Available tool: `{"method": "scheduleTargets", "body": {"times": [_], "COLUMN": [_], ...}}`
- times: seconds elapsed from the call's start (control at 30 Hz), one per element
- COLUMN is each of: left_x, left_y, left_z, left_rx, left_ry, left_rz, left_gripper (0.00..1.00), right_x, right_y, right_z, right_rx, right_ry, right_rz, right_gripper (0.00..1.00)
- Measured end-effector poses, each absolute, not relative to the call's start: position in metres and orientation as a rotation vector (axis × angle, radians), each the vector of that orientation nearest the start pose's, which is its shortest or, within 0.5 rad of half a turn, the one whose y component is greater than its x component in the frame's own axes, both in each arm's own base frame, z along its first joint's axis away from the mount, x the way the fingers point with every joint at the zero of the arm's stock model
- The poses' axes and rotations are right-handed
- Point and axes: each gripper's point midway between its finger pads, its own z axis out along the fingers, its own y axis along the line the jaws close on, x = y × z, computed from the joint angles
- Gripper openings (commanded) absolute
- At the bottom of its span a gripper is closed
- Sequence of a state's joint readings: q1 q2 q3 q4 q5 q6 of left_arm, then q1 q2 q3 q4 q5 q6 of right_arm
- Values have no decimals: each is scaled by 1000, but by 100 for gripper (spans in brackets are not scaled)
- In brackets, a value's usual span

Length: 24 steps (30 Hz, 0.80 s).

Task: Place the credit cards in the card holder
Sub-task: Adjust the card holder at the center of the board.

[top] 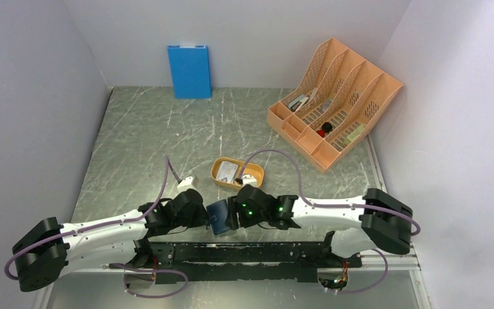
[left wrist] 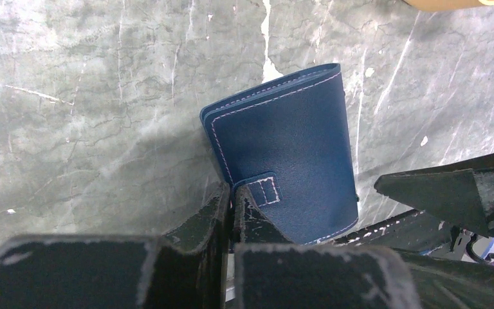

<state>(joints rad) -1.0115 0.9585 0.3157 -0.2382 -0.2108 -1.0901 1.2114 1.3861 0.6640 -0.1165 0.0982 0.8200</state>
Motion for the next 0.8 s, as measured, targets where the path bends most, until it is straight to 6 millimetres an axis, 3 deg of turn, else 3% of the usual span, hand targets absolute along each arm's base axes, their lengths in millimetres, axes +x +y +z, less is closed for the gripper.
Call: {"method": "scheduleTargets", "body": {"times": [0.33,0.5,0.8], "left_x": [132,132,132], "left_y": [-207,-207,-207], "left_z": [20,20,19], "left_rx": [-227,-235,-249], "left_ry": [2527,2524,2521], "left_rz": [-666,-673,-681], "left_gripper": [5,5,5], "right_x": [106,106,105], "right_y": [305,320,336], "right_z": [35,41,32], "right_rx": [-227,-208,-161], "right_ry": [2562,2535,2550], "right_rz": [1105,1239,1345], "right_gripper": [61,60,57]}}
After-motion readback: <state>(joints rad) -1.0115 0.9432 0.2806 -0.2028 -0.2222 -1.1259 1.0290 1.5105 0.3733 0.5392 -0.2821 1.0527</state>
